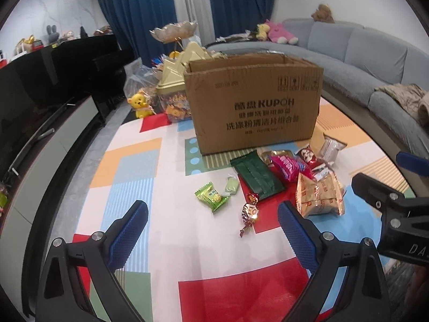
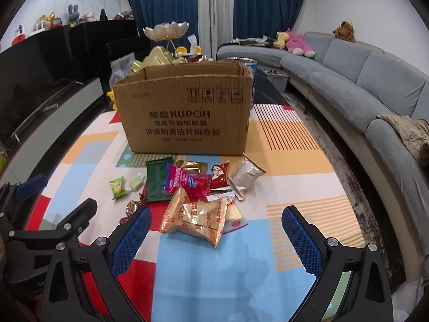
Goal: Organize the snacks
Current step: 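Move both tools down toward the snacks in front of the box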
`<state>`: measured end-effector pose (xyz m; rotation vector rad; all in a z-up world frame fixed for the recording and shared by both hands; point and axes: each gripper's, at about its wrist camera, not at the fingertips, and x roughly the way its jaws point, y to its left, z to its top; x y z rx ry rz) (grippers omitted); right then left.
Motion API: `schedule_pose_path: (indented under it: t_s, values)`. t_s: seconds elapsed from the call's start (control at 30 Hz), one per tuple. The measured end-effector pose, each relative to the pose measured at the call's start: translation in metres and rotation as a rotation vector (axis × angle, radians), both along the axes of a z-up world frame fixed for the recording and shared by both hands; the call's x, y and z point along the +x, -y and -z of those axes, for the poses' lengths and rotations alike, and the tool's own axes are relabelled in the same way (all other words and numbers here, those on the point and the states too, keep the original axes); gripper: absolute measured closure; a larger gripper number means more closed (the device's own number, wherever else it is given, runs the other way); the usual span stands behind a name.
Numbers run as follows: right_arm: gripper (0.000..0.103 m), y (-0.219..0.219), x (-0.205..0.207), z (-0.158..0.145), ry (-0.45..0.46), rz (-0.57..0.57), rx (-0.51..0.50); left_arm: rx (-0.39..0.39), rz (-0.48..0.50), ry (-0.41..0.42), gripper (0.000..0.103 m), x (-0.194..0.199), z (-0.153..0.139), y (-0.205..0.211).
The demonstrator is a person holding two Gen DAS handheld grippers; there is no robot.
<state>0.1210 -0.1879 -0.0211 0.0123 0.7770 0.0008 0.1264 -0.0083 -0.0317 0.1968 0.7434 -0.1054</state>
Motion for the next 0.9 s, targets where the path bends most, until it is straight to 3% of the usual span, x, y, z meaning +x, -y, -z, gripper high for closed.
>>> schedule_pose_path:
  t_s: [0.5,0.73,0.9]
  values:
    - [0.004,-0.01,0.041,0.031,-0.151,0.0,0.027,0.021,0.061,-0.09,0.006,0.03,0.036,0.01]
    - [0.015,-0.013,0.057,0.049,-0.224,0.002,0.05,0.002,0.083,-0.111,0.015,0.043,0.049,0.011]
    - [0.016,-0.018,0.065,0.059,-0.252,-0.005,0.058,-0.008,0.102,-0.125,0.021,0.05,0.058,0.014]
